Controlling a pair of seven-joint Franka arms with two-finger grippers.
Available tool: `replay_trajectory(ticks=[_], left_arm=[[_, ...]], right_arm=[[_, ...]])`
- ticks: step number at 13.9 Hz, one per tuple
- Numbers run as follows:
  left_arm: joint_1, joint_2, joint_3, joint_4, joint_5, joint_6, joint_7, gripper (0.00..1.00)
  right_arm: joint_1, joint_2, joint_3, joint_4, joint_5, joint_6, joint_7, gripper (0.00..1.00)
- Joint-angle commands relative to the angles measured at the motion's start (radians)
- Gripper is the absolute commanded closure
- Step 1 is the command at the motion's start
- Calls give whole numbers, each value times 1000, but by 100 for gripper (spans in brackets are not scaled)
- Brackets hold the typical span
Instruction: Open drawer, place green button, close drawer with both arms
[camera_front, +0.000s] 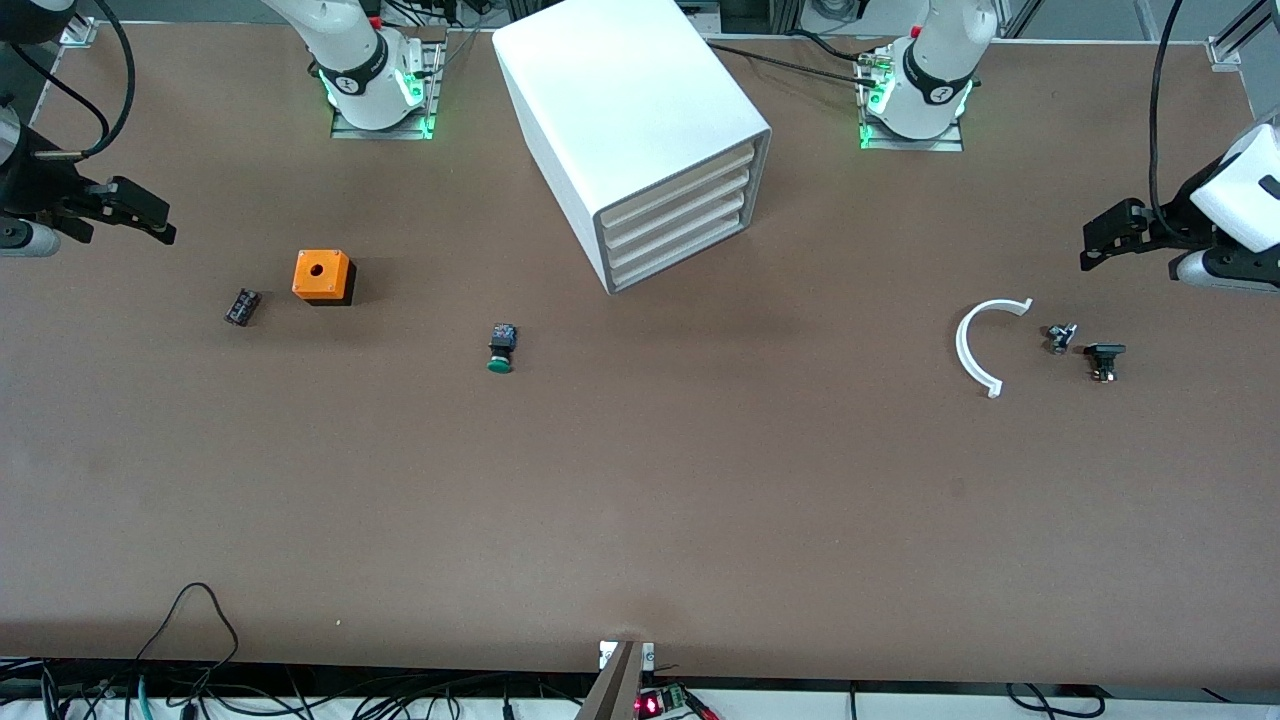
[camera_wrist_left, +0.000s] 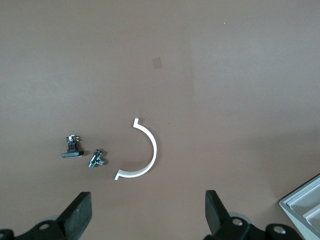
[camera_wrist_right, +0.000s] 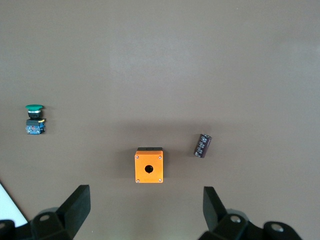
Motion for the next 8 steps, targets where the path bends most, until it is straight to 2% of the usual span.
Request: replay_trajectory(ticks=[1, 6, 8], left_arm=[[4, 23, -2, 38, -13, -11, 27, 0], [-19, 35, -7, 53, -15, -6, 29, 0], [-19, 64, -16, 53, -15, -3, 28, 0]], right_arm=[[-2, -31, 3, -29, -14, 17, 3, 0], [-2, -34, 7, -32, -22, 20, 2, 0], [-2, -14, 7, -23, -20, 64, 2, 0]])
